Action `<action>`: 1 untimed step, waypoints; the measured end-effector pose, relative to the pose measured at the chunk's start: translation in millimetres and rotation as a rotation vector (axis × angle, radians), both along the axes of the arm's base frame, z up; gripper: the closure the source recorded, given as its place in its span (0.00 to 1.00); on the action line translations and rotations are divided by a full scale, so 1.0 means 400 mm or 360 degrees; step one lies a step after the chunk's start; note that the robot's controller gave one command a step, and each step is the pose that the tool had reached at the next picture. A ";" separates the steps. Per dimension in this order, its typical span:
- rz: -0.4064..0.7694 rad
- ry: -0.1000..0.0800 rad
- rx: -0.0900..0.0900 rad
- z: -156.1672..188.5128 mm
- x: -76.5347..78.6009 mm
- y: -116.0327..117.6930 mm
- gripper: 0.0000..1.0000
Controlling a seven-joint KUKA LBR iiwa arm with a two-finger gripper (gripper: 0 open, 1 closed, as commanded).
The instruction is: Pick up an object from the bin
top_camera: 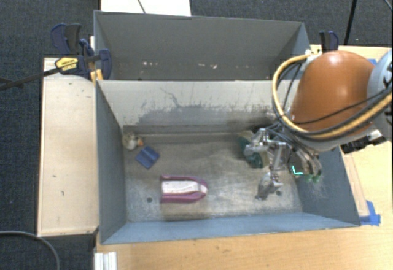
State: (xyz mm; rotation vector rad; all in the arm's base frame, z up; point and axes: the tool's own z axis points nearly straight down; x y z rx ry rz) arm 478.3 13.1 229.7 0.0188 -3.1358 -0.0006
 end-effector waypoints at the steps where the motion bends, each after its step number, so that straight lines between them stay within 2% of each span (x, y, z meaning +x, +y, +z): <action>1: 0.0182 -0.0014 0.0003 -0.209 0.247 0.112 0.00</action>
Offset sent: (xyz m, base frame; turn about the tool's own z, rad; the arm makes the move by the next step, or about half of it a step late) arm 0.0972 0.0430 -0.0806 -0.1123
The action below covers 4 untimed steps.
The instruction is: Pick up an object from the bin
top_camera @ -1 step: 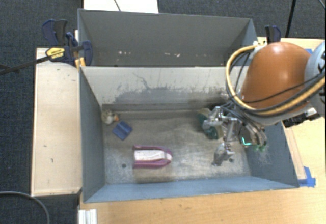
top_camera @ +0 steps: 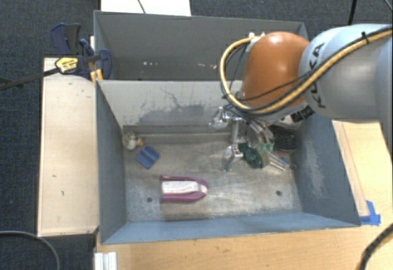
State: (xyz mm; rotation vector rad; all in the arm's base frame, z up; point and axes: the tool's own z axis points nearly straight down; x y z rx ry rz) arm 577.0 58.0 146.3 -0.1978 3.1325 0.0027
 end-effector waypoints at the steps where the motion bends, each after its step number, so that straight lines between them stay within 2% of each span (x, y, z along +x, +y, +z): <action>1: -0.0078 -0.0022 0.0010 -0.148 -0.085 0.244 0.00; 2: -0.0072 0.0010 0.0002 -0.151 -0.097 0.248 1.00; 3: -0.0075 -0.0030 0.0010 -0.151 -0.084 0.247 0.00; 4: -0.0071 0.0032 -0.0004 -0.148 -0.102 0.248 1.00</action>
Offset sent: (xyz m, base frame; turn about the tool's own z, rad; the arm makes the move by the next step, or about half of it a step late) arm -0.0452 0.1098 -0.0763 0.0458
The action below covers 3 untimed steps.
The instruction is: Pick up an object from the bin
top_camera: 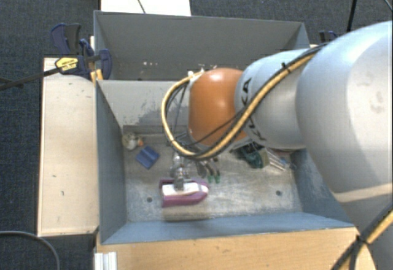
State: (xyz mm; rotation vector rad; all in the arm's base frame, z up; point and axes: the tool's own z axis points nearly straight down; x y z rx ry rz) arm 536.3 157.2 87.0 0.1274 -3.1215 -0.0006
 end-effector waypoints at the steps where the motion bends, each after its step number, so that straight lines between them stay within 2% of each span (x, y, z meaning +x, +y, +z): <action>1: -0.0004 -0.0056 0.0010 -0.005 0.015 -0.002 0.00; 2: -0.0002 -0.0005 0.0001 0.000 0.001 0.000 1.00; 3: -0.0006 -0.0054 0.0010 -0.006 0.014 -0.002 0.00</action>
Offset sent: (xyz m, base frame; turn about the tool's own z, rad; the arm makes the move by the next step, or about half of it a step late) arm 0.0000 0.0000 0.0000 0.0000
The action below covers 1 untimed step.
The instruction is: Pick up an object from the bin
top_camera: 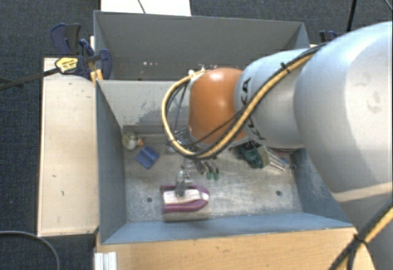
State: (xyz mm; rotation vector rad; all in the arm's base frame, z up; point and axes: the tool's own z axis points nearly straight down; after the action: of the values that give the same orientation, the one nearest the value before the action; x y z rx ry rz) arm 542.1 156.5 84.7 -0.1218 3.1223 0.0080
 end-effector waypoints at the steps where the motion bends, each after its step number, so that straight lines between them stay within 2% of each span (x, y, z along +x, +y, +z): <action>1: 0.0002 0.0056 -0.0009 0.002 -0.016 0.002 1.00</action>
Offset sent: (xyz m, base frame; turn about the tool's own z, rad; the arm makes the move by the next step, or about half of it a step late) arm 0.0000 0.0000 0.0000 0.0000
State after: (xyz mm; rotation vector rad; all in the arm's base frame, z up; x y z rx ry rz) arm 535.6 157.3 85.6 -0.1255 3.1574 0.0014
